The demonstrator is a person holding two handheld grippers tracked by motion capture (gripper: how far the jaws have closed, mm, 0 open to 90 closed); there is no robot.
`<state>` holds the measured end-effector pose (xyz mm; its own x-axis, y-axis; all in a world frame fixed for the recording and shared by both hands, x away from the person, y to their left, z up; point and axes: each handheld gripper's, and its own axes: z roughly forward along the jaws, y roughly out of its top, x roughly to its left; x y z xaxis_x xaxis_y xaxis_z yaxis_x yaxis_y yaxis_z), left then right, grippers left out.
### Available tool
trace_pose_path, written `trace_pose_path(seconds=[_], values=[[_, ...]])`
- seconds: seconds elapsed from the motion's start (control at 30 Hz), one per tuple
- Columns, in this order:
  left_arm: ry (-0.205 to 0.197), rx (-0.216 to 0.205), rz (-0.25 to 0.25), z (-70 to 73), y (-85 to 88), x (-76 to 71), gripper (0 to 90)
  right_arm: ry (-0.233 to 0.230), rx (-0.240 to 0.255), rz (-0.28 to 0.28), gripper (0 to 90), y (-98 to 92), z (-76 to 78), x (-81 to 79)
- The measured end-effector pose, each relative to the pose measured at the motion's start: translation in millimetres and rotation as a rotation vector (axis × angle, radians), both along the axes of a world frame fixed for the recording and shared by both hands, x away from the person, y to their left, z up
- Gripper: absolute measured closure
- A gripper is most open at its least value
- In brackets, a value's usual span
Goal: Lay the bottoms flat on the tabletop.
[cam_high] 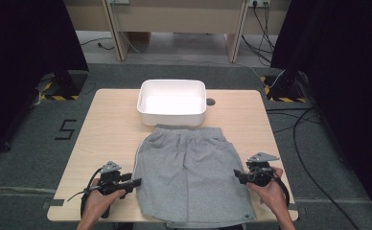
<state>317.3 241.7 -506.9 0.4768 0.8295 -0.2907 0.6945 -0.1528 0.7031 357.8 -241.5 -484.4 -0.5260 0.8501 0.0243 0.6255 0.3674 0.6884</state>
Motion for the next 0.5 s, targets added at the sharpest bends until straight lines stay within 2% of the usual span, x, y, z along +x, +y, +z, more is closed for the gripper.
trace_pose_path(seconds=[0.13, 0.23, 0.43, 0.5], values=[[0.014, -0.012, -0.015, -0.7, -7.4, -6.8, 47.4, 0.020, -0.004, 0.027, 37.5, 3.3, -2.9, -14.7], [0.010, 0.002, -0.028, -4.8, -14.3, -9.2, 51.5, 0.028, -0.013, 0.032, 37.2, 5.3, -3.9, -22.6], [-0.040, 0.015, -0.048, -9.9, -22.2, -7.5, 80.1, 0.057, -0.072, 0.043, 37.2, 8.0, -14.8, -26.6], [-0.053, 0.018, -0.059, -6.3, -20.3, -6.1, 85.7, 0.049, -0.065, 0.038, 37.3, 7.3, -17.1, -25.9]])
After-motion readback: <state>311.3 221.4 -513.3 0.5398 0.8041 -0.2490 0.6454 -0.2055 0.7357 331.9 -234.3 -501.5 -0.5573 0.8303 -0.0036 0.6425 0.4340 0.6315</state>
